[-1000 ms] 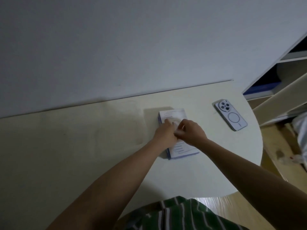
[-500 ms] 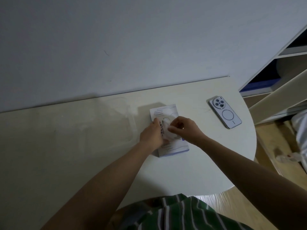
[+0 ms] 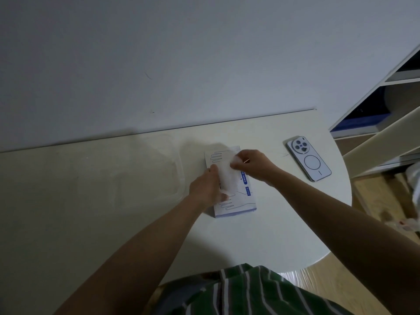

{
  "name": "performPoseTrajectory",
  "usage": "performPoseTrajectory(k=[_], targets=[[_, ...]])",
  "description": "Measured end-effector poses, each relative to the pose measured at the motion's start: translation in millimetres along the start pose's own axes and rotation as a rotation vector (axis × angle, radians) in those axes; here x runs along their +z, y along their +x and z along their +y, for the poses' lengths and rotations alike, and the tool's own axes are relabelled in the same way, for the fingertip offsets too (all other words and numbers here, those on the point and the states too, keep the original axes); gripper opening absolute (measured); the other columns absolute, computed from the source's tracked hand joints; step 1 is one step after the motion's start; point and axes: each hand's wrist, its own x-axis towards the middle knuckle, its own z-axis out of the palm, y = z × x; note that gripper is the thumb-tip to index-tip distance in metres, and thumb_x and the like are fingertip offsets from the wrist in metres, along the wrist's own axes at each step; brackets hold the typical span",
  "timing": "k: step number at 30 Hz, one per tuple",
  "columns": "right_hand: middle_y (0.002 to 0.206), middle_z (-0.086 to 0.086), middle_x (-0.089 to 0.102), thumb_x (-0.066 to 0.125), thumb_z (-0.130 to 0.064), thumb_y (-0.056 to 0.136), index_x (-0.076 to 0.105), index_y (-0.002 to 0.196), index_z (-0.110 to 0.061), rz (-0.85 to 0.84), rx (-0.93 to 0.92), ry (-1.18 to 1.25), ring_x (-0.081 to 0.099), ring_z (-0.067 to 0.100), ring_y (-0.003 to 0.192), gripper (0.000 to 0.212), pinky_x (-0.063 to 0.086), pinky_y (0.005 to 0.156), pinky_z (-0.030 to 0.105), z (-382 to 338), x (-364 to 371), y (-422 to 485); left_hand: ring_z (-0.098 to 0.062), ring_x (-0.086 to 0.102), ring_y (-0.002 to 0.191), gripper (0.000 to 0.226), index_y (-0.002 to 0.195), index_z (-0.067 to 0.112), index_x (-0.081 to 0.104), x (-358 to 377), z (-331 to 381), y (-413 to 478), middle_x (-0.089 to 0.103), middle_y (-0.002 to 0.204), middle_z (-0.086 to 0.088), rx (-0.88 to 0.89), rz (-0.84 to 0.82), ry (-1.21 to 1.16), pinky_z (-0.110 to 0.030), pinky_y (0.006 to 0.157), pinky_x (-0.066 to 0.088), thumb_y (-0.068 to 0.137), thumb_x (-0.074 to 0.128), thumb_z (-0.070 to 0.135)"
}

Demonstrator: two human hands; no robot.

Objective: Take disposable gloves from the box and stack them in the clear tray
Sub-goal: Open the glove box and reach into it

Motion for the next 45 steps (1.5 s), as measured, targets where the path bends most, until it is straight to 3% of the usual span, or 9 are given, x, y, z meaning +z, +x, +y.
performPoseTrajectory(k=[7, 13, 18, 21, 24, 32, 35, 40, 45], targets=[[0.058, 0.0, 0.039, 0.063, -0.034, 0.092, 0.041, 0.059, -0.014, 0.198, 0.062, 0.255, 0.034, 0.014, 0.054, 0.044, 0.027, 0.052, 0.026, 20.6, 3.5, -7.4, -0.018, 0.057, 0.101, 0.077, 0.125, 0.018, 0.038, -7.5, -7.7, 2.1, 0.052, 0.123, 0.003, -0.001, -0.042, -0.232, -0.04, 0.085, 0.051, 0.072, 0.072, 0.063], [0.074, 0.008, 0.063, 0.06, -0.021, 0.095, 0.063, 0.087, 0.007, 0.135, 0.027, 0.479, 0.055, 0.012, 0.063, 0.029, 0.044, 0.057, 0.019, 23.5, -1.0, -12.4, -0.014, 0.057, 0.089, 0.061, 0.122, 0.02, 0.049, -6.8, 3.0, -0.2, 0.057, 0.109, 0.004, 0.019, 0.077, -0.372, -0.03, 0.075, 0.047, 0.078, 0.067, 0.058], [0.072, 0.002, 0.066, 0.054, -0.033, 0.099, 0.07, 0.086, -0.005, 0.104, 0.067, 0.538, 0.058, 0.012, 0.061, 0.035, 0.045, 0.053, 0.019, 15.8, -2.1, -15.4, -0.017, 0.06, 0.075, 0.008, 0.092, 0.013, 0.065, -15.2, 15.9, 0.9, 0.064, 0.086, 0.001, 0.058, 0.162, -0.749, -0.021, 0.066, 0.052, 0.088, 0.068, 0.019], [0.086, 0.006, 0.07, 0.046, -0.048, 0.099, 0.07, 0.101, -0.004, 0.064, 0.09, 0.617, 0.064, 0.019, 0.075, 0.05, 0.05, 0.064, 0.025, 10.2, -9.8, -18.1, -0.024, 0.058, 0.067, 0.008, 0.089, 0.009, 0.059, -24.1, 17.7, 2.0, 0.062, 0.077, -0.007, -0.042, 0.208, -0.962, -0.034, 0.064, 0.049, 0.093, 0.053, 0.013], [0.115, 0.012, 0.069, 0.038, -0.06, 0.094, 0.061, 0.126, -0.01, -0.193, 0.002, 0.701, 0.066, 0.026, 0.104, 0.063, 0.053, 0.09, 0.035, 8.8, -18.5, -23.8, -0.013, 0.054, 0.051, 0.013, 0.085, 0.012, 0.053, -30.7, 16.9, 1.3, 0.056, 0.061, -0.002, -0.106, 0.26, -1.047, -0.022, 0.052, 0.043, 0.096, 0.046, 0.012], [0.085, 0.016, 0.057, 0.053, -0.014, 0.098, 0.06, 0.101, 0.002, -0.083, -0.113, 0.779, 0.054, 0.027, 0.077, 0.018, 0.046, 0.072, 0.034, -21.0, -12.9, -21.6, -0.007, 0.047, 0.041, 0.025, 0.091, 0.01, 0.047, -56.1, 11.4, -11.0, 0.05, 0.051, 0.005, -0.018, 0.184, -1.101, -0.03, 0.056, 0.05, 0.095, 0.056, 0.034], [0.087, 0.016, 0.055, 0.043, -0.014, 0.102, 0.058, 0.116, 0.004, -0.193, -0.143, 0.627, 0.056, 0.021, 0.074, 0.027, 0.048, 0.069, 0.03, -38.5, -6.3, -17.2, -0.003, 0.057, 0.047, 0.028, 0.099, 0.011, 0.055, -75.5, -3.5, -23.7, 0.061, 0.062, 0.005, 0.002, 0.069, -1.027, -0.024, 0.055, 0.046, 0.087, 0.07, 0.032], [0.091, 0.018, 0.043, 0.038, -0.007, 0.1, 0.066, 0.1, -0.01, -0.176, -0.176, 0.584, 0.041, 0.029, 0.077, 0.029, 0.04, 0.066, 0.033, -75.7, 15.5, -10.3, -0.019, 0.06, 0.065, 0.011, 0.079, 0.008, 0.059, -104.8, -42.7, -40.9, 0.066, 0.079, -0.008, -0.109, 0.272, -1.341, -0.025, 0.056, 0.054, 0.09, 0.061, 0.005], [0.088, 0.017, 0.048, 0.039, -0.008, 0.099, 0.067, 0.111, -0.013, -0.205, -0.245, 0.489, 0.042, 0.027, 0.072, 0.031, 0.039, 0.063, 0.032, -112.8, 51.5, -1.2, -0.021, 0.062, 0.071, 0.031, 0.099, 0.009, 0.065, -123.5, -95.6, -64.2, 0.066, 0.093, -0.013, -0.269, 0.0, -1.532, -0.032, 0.066, 0.059, 0.073, 0.075, 0.023]])
